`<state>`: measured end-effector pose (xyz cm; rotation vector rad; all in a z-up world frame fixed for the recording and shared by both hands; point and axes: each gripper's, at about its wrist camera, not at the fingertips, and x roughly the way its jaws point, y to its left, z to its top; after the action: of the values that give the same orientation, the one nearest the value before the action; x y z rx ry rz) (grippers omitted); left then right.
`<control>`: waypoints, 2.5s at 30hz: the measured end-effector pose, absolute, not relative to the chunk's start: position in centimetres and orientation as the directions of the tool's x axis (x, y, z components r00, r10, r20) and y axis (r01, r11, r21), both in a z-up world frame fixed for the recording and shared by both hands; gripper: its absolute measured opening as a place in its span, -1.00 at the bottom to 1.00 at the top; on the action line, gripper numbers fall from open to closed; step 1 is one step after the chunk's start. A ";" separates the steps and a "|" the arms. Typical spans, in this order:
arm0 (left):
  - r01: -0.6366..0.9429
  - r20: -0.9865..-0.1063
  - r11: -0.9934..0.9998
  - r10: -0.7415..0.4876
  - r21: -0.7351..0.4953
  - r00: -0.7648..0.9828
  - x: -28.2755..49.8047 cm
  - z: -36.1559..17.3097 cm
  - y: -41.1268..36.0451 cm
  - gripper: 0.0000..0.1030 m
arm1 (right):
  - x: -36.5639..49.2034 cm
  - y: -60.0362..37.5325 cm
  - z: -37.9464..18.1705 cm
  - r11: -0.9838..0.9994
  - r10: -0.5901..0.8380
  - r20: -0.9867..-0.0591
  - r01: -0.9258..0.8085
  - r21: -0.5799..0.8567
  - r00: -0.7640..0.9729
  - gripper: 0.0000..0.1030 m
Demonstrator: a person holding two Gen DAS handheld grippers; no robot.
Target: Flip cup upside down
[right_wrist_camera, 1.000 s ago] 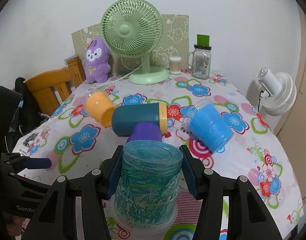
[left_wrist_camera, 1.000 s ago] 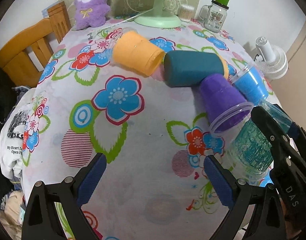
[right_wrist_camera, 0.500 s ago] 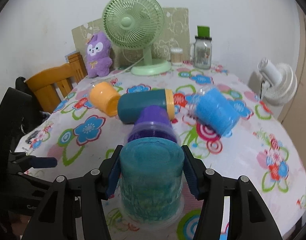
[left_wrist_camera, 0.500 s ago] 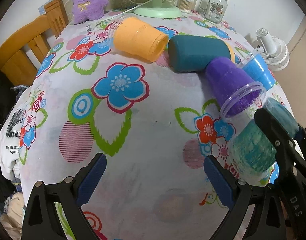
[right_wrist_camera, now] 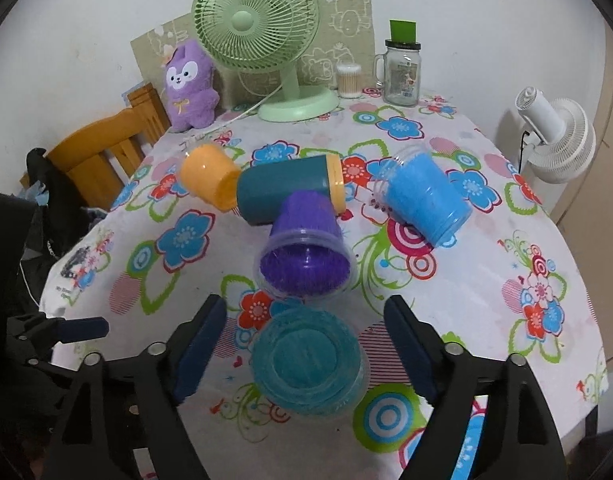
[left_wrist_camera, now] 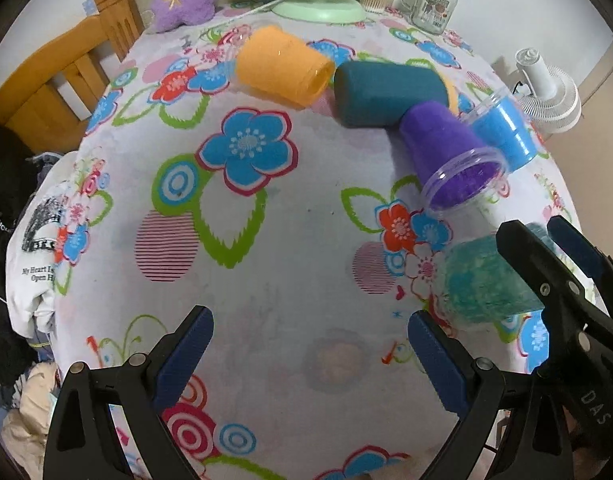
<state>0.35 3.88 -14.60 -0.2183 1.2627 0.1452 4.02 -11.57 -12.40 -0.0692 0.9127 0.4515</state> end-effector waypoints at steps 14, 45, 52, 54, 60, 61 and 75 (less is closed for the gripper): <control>-0.257 -0.930 0.963 0.014 -0.086 0.367 0.9 -5.9 3.3 1.00 | 5.2 -12.9 -3.5 0.889 0.362 -0.778 -0.442 0.121 0.514 0.77; -0.308 -0.836 0.937 0.035 -0.163 0.548 -3.2 2.5 0.4 1.00 | 2.7 -19.3 3.6 0.916 0.328 -0.724 -0.391 0.088 0.607 0.91; -0.289 -0.831 0.945 0.033 -0.155 0.555 -3.4 2.6 -0.5 1.00 | 2.1 -19.3 4.1 0.917 0.323 -0.712 -0.394 0.071 0.623 0.91; -0.277 -0.827 0.949 0.034 -0.150 0.562 -3.3 2.8 -0.9 1.00 | 1.9 -19.3 4.3 0.917 0.321 -0.709 -0.394 0.066 0.628 0.91; -0.267 -0.816 0.955 0.050 -0.130 0.576 -3.3 3.4 -1.2 1.00 | 1.9 -19.5 4.6 0.922 0.311 -0.701 -0.384 0.058 0.642 0.92; -0.267 -0.815 0.955 0.052 -0.128 0.576 -3.3 3.5 -1.2 1.00 | 1.9 -19.5 4.6 0.921 0.312 -0.701 -0.385 0.059 0.641 0.92; -0.267 -0.822 0.955 0.046 -0.132 0.568 -3.1 3.3 -0.8 1.00 | 2.2 -19.2 4.4 0.921 0.316 -0.708 -0.384 0.069 0.631 0.92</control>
<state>-3.07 -0.79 3.30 -0.2535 0.9519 0.1862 2.15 -19.16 4.40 -0.0912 0.7925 0.4009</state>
